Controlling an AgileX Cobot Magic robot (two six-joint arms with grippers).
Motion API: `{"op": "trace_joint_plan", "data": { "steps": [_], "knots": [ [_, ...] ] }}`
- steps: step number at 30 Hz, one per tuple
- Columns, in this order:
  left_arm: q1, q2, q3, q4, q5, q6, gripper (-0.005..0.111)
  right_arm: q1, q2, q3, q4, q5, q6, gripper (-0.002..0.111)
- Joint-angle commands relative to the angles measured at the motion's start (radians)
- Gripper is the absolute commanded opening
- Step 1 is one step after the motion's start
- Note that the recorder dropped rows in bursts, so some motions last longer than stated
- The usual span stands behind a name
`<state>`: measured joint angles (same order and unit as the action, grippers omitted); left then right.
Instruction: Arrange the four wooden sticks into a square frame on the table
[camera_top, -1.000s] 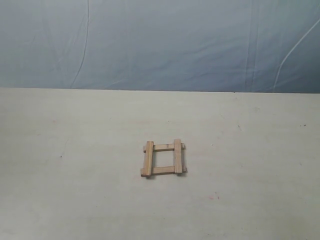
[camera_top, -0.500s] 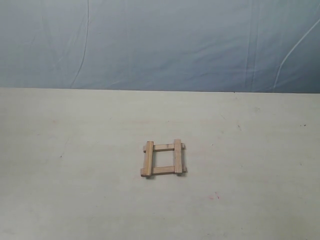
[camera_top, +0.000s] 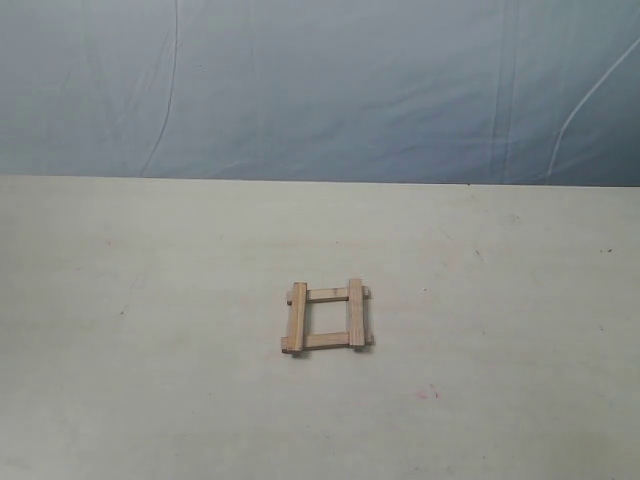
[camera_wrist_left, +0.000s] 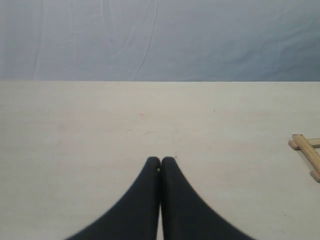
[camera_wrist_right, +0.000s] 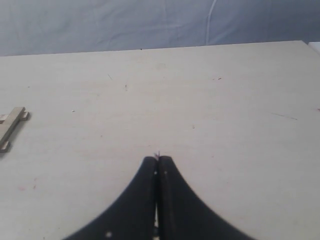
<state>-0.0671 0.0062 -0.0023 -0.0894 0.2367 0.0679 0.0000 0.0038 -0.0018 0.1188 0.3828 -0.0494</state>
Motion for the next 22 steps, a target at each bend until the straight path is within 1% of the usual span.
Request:
{"op": "trace_joint_plan", "data": {
  "steps": [1,13,22],
  "knots": [
    [0.004,-0.006,0.002,0.003,0.003,-0.007,0.0,0.0,-0.004,0.002,0.022,-0.011,0.001,-0.001],
    [0.004,-0.006,0.002,0.006,0.003,-0.007,0.0,0.001,-0.004,0.002,-0.041,-0.011,0.001,-0.001],
    [0.004,-0.006,0.002,0.006,0.003,-0.005,0.0,0.001,-0.004,0.002,-0.035,-0.011,0.001,-0.001]
  ]
}}
